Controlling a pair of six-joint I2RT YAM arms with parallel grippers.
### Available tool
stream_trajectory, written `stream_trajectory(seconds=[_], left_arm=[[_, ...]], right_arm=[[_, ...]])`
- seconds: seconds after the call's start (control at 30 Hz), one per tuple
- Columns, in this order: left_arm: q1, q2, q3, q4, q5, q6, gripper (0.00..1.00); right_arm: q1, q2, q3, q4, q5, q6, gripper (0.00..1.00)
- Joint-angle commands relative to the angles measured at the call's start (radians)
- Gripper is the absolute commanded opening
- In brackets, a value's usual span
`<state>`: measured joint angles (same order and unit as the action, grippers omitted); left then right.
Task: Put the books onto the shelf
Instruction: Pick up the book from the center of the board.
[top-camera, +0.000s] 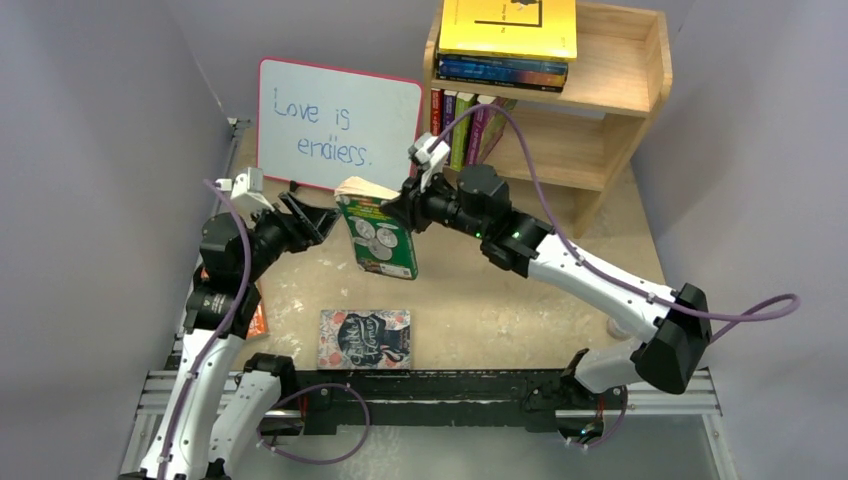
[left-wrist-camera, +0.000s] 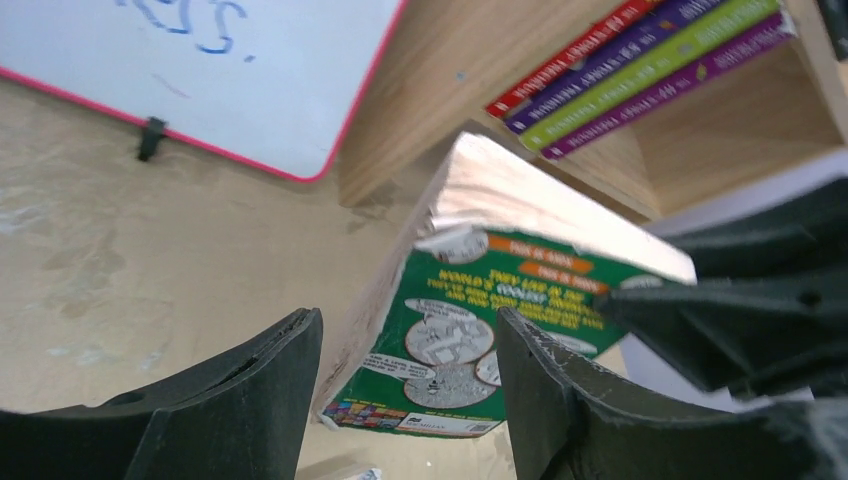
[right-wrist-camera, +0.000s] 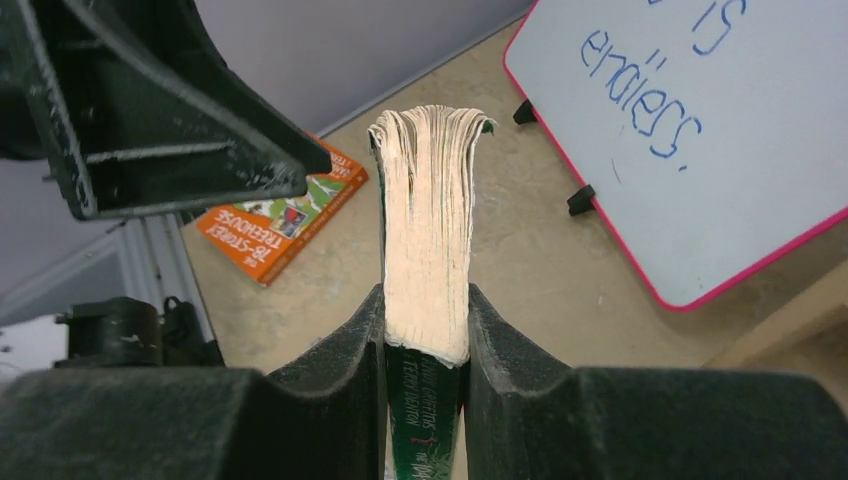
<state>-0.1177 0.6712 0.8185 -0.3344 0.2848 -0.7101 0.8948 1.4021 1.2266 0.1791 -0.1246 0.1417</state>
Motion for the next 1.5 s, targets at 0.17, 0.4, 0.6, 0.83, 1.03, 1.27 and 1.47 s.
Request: stream_trajectory(seconds=[0.17,0.4,0.6,0.83,1.03,1.27,1.47], left_arm=[[0.006,0.092,-0.024,0.552,0.459,-0.154,0.64],[0.004,0.18,-0.005,0.715,0.608,-0.272,0.65],[-0.101,0.155,-0.031,0.883,0.712,-0.342,0.69],[-0.128,0.161,0.118,0.308,0.711,0.091,0.71],[-0.134,0.161,0.119,0.442,0.757,0.009,0.66],[-0.134,0.154,0.137,0.454,0.753,-0.008,0.14],[-0.137,0.144,0.129,0.528,0.657,-0.106,0.0]], right_arm=[[-0.19,-0.114,0.142,-0.022,-0.27,0.318,0.0],[-0.243,-0.189,0.161,0.007,-0.37,0.37,0.0],[-0.249,-0.21,0.18,0.149,-0.478,0.479,0.0],[-0.248,-0.24,0.221,0.165,-0.538,0.498,0.0],[-0.249,-0.238,0.223,0.139,-0.529,0.478,0.0],[-0.249,-0.222,0.218,0.072,-0.445,0.426,0.0],[-0.249,-0.212,0.214,0.016,-0.375,0.425,0.0]])
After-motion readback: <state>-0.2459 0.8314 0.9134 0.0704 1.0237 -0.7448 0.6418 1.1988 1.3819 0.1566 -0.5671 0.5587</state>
